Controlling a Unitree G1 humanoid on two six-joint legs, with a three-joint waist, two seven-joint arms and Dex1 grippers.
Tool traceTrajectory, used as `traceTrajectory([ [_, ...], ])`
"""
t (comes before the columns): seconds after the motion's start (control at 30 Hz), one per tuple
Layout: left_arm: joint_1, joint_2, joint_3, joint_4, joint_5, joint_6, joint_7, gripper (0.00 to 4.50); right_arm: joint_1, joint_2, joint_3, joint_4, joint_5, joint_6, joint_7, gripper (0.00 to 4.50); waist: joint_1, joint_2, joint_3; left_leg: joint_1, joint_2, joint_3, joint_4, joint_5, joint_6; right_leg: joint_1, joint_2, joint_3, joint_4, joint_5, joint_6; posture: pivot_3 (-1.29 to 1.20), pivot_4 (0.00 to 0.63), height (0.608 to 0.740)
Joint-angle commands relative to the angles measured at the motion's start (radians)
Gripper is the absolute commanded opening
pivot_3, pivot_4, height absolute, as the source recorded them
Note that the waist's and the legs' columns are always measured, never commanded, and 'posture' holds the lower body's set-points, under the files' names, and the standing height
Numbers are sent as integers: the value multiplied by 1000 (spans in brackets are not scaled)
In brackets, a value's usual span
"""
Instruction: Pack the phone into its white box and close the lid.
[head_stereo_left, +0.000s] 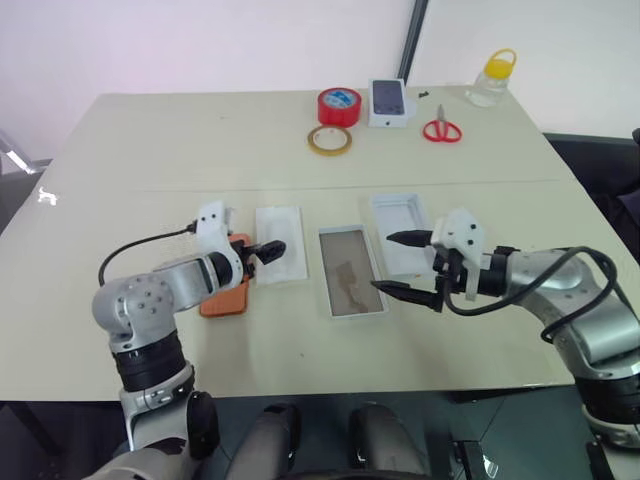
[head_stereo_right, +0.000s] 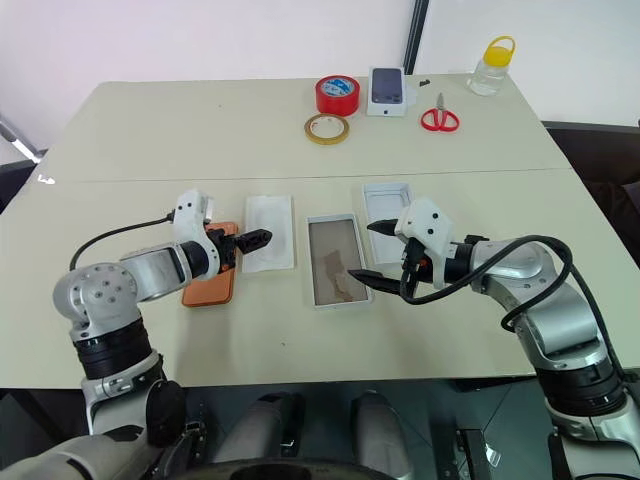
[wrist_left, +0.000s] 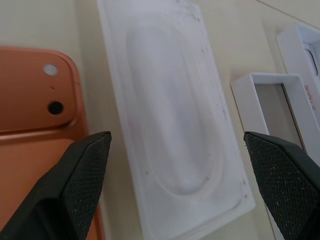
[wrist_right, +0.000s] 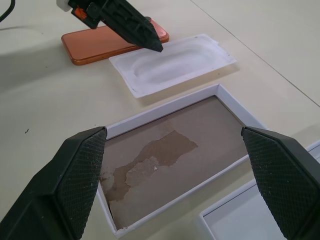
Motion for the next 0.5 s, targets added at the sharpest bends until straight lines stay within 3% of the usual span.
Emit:
traceTrajectory([
  [0.03, -14, -14, 34, -33, 16, 45, 0, 4473, -9, 14, 2, -17, 4, -23, -3, 4500, -1, 0, 0, 0, 0, 0, 0, 0, 0, 0, 0, 0, 0, 0, 0, 0, 150, 740],
  [0.17, -12, -29, 62, -22, 47, 64, 11, 4473, -10, 20, 11, -15, 1, -31, -5, 4500, -1, 0, 0, 0, 0, 0, 0, 0, 0, 0, 0, 0, 0, 0, 0, 0, 150, 740],
  [0.27, -14, -40, 88, -15, 59, 64, 10, 3713, -13, 25, 15, -16, -2, -34, -5, 4500, -2, 0, 0, 0, 0, 0, 0, 0, 0, 0, 0, 0, 0, 0, 0, 0, 150, 740],
  [0.5, -20, -61, 122, -4, 90, 64, 7, 580, -10, 37, 20, -20, -8, -40, -9, 4500, 2, 0, 0, 0, 0, 0, 0, 0, 0, 0, 0, 0, 0, 0, 0, 0, 150, 740],
])
